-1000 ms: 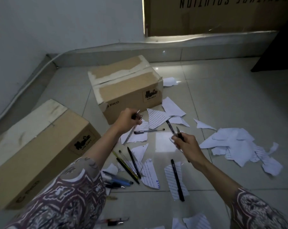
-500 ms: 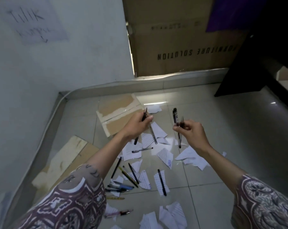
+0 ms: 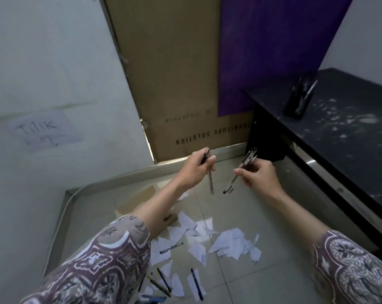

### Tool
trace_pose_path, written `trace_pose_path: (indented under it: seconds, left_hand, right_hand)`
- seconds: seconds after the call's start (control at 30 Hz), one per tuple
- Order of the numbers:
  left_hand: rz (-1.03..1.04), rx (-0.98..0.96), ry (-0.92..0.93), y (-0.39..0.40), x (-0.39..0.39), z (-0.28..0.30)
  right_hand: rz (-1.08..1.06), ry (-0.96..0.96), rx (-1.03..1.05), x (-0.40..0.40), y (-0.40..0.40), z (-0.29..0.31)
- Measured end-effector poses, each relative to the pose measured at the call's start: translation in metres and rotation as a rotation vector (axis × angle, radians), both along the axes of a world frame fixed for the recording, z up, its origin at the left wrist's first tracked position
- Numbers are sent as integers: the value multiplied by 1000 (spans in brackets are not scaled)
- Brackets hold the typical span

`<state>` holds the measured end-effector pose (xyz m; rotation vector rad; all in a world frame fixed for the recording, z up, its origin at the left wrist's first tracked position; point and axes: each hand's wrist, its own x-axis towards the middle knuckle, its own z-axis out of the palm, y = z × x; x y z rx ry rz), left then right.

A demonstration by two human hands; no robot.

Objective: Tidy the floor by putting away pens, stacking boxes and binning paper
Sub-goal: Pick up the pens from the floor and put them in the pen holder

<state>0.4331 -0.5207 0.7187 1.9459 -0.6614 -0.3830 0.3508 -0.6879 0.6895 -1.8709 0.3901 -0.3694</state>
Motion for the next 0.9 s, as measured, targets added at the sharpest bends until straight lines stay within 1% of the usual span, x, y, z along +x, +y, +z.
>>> trace_pose_path:
  seconds: [0.13, 0.23, 0.33, 0.43, 0.53, 0.7, 0.9]
  left_hand:
    - [-9, -46, -41, -43, -1, 50]
    - [-3, -102, -67, -79, 4, 75]
    - [-13, -130, -93, -123, 16, 92]
    - [-17, -175, -142, -169, 34, 105]
    - [-10, -217, -150, -221, 56, 114]
    - [-23, -324, -112, -301, 95, 114]
    - [-46, -422, -46, -368, 136, 109]
  right_hand:
    - [-88, -78, 42, -4, -41, 49]
    - [-155, -133, 103, -1, -75, 77]
    - [-230, -169, 138, 6, -120, 93]
    - [-289, -160, 121, 15, -163, 102]
    - [-354, -151, 107, 27, -207, 105]
    - [-431, -139, 67, 55, -275, 103]
    - [-485, -166, 7, 97, -331, 98]
